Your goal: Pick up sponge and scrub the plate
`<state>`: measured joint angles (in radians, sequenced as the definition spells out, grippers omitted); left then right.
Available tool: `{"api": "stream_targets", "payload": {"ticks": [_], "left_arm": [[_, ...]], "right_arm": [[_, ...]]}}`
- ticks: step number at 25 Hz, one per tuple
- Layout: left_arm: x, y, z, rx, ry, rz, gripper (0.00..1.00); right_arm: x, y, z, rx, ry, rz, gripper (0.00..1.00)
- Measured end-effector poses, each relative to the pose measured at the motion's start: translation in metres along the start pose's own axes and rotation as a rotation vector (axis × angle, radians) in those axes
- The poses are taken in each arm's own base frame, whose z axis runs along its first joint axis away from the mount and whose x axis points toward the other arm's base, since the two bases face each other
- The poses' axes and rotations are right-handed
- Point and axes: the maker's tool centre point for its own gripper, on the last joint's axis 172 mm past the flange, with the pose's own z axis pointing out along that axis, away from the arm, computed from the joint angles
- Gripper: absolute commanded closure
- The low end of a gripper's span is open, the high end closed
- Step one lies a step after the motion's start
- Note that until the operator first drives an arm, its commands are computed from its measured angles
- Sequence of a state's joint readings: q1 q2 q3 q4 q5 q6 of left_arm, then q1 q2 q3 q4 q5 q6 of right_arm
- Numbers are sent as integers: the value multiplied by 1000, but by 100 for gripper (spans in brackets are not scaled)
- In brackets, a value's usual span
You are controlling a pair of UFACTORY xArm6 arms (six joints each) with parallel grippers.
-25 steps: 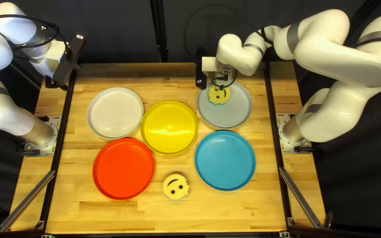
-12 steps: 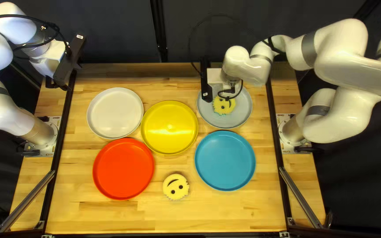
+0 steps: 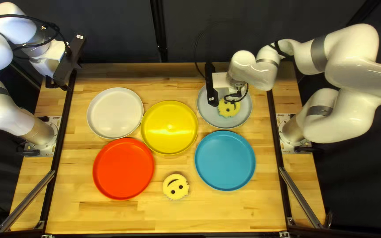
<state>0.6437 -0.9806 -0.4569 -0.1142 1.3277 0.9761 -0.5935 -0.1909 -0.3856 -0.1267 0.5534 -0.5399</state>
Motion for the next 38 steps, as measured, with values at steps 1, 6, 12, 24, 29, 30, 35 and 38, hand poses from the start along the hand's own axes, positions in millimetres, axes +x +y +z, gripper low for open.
{"api": "stream_targets", "payload": {"ticks": [1,6,12,24,29,30,35,38], "left_arm": [[0,0,0,0,0,0,0],[0,0,0,0,0,0,0],[0,0,0,0,0,0,0],[0,0,0,0,0,0,0],[0,0,0,0,0,0,0],[0,0,0,0,0,0,0],[0,0,0,0,0,0,0],[0,0,0,0,0,0,0]], "right_arm": [[-1,6,0,-1,1,1,100],[-2,20,-9,-13,3,-3,100],[-11,9,-11,-23,3,-22,100],[-26,-47,-17,-45,10,-80,100],[-25,-64,-16,-50,6,-107,100],[-26,-62,-15,-49,3,-108,100],[-25,-40,-5,-39,-6,-104,100],[-23,-18,2,-35,-5,-100,100]]}}
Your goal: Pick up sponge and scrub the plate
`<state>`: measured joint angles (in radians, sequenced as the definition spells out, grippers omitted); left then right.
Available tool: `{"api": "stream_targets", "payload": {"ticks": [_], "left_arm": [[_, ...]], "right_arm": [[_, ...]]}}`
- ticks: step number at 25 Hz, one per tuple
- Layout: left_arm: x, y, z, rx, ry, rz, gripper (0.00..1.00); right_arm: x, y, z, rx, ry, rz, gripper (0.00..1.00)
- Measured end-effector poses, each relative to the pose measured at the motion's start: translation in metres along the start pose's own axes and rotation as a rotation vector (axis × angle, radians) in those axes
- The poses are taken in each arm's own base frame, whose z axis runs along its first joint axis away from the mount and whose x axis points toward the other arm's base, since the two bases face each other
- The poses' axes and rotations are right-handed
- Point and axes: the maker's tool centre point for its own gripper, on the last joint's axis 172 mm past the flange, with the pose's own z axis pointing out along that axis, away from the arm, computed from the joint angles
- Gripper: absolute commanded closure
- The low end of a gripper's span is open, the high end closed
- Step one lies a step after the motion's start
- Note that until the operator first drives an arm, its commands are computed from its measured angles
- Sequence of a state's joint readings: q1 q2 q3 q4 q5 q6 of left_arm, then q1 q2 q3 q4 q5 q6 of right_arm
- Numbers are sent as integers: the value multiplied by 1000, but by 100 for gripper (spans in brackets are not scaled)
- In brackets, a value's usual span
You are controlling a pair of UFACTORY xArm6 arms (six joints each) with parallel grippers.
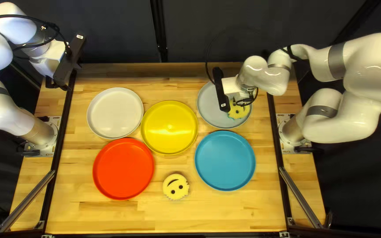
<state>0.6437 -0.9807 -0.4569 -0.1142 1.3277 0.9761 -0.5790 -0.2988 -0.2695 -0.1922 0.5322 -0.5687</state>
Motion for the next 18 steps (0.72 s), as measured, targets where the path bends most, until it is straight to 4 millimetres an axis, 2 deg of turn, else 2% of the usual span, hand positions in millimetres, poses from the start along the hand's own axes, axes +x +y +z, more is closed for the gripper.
{"api": "stream_targets", "payload": {"ticks": [3,9,13,18], "left_arm": [[0,0,0,0,0,0,0],[0,0,0,0,0,0,0],[0,0,0,0,0,0,0],[0,0,0,0,0,0,0]], "right_arm": [[3,16,-1,-2,9,5,100],[12,31,-3,-3,11,6,100],[8,26,-1,0,10,4,100],[1,4,-7,5,9,4,100]]}}
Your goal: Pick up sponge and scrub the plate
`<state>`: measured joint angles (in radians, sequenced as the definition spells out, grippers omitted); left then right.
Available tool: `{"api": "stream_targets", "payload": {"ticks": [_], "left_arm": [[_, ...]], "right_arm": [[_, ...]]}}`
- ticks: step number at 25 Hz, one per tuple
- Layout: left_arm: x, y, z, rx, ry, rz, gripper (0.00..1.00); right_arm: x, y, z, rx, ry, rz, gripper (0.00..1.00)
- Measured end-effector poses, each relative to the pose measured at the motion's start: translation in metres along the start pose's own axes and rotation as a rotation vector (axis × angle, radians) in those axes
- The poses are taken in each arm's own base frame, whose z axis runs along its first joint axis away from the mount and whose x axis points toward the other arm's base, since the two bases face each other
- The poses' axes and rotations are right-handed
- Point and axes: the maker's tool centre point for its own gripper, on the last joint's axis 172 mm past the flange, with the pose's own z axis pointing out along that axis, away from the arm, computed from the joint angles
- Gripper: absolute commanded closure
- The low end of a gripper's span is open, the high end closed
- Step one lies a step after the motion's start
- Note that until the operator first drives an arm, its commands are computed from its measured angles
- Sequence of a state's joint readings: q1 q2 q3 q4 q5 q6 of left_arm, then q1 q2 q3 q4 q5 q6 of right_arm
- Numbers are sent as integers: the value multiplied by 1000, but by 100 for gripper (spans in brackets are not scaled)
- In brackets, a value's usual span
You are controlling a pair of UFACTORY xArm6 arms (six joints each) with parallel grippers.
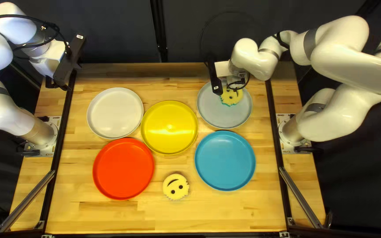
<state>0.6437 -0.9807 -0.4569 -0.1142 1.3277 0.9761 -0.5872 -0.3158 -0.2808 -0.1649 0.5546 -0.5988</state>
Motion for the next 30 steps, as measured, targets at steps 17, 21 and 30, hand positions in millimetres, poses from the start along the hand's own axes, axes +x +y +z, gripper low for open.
{"api": "stream_targets", "payload": {"ticks": [17,21,30], "left_arm": [[0,0,0,0,0,0,0],[0,0,0,0,0,0,0],[0,0,0,0,0,0,0]], "right_arm": [[5,8,11,24,-30,20,100],[14,33,12,26,-19,29,100],[14,33,9,23,-8,29,100]]}}
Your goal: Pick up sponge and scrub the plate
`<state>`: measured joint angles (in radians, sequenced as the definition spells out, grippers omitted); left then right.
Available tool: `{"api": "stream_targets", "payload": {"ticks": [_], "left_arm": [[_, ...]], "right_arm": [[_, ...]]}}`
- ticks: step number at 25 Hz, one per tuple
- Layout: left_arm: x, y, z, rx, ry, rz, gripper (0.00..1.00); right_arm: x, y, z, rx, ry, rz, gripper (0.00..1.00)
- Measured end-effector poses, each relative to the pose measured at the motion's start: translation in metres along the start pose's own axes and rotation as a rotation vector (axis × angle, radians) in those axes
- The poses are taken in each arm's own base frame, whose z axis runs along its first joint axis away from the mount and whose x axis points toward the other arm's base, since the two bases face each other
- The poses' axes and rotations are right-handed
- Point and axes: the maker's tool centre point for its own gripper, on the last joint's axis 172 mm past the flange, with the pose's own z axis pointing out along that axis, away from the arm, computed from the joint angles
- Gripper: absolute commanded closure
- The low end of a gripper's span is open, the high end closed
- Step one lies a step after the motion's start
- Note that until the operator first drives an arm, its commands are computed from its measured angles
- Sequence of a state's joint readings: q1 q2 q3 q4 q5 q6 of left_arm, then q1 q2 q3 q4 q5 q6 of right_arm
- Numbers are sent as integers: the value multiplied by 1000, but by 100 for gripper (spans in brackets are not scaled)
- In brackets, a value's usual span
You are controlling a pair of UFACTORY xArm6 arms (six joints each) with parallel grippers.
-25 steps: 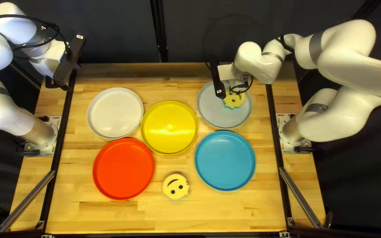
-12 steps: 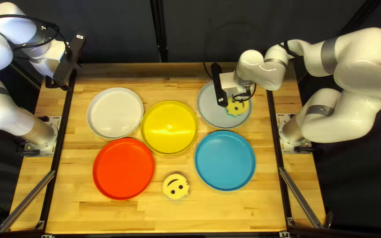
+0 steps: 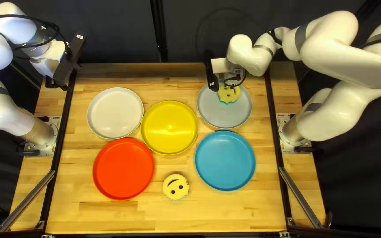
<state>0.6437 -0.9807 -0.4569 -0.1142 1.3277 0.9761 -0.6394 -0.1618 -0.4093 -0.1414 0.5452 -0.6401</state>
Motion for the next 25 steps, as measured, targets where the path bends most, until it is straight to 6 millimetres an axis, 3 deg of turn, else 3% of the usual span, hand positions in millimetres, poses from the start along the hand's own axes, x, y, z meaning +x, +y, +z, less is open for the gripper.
{"api": "stream_targets", "payload": {"ticks": [8,15,19,25], "left_arm": [[0,0,0,0,0,0,0],[0,0,0,0,0,0,0],[0,0,0,0,0,0,0],[0,0,0,0,0,0,0]], "right_arm": [[-15,-38,-12,-13,30,-40,100],[-11,-75,-12,-3,38,-165,100],[-1,-70,-9,4,33,-199,100],[13,-37,-6,12,32,-192,100]]}}
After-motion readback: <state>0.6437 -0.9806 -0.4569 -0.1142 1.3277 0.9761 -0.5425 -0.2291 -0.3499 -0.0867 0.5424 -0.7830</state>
